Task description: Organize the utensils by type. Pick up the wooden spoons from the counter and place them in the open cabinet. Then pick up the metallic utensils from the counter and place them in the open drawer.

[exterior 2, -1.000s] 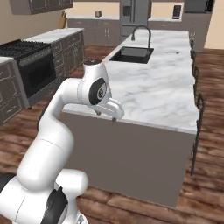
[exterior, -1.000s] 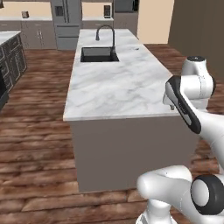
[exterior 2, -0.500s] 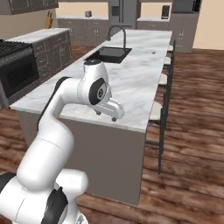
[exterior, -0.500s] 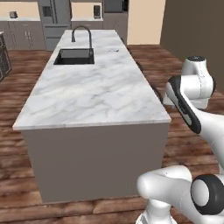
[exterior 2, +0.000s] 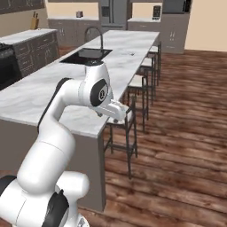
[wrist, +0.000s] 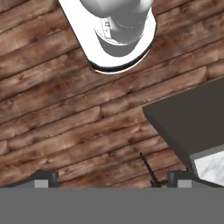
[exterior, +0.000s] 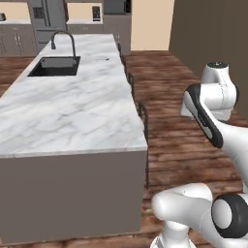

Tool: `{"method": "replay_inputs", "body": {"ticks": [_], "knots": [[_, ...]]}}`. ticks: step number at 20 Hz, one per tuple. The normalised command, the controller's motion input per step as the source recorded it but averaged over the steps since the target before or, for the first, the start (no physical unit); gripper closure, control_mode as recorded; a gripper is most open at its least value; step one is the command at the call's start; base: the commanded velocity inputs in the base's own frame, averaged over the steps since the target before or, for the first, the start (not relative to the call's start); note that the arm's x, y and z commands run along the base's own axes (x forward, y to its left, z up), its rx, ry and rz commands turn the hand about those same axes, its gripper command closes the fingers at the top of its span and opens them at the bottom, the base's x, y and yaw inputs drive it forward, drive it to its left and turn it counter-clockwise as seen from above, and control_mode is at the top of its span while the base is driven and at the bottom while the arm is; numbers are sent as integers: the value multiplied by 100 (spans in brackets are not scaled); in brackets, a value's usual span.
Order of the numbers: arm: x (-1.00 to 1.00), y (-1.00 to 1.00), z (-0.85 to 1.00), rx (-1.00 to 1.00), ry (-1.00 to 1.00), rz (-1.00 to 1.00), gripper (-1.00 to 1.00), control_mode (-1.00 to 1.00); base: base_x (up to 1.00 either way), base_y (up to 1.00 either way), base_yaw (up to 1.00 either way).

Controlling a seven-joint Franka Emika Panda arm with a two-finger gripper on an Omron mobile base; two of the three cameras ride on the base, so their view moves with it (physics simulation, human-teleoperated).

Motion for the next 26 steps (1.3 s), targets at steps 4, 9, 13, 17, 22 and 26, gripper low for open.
{"method": "replay_inputs", "body": {"ticks": [4, 9, 13, 17, 22, 26], "knots": [[0, 0, 0, 0, 0, 0, -100, 100, 60, -86, 0], [0, 0, 0, 0, 0, 0, -100, 100, 69, -79, 0], [0, 0, 0, 0, 0, 0, -100, 100, 87, -63, 3], [0, 0, 0, 0, 0, 0, -100, 100, 91, -58, 8], [0, 0, 0, 0, 0, 0, -100, 100, 94, -50, 12], [0, 0, 0, 0, 0, 0, -100, 100, 95, -46, 15]]}}
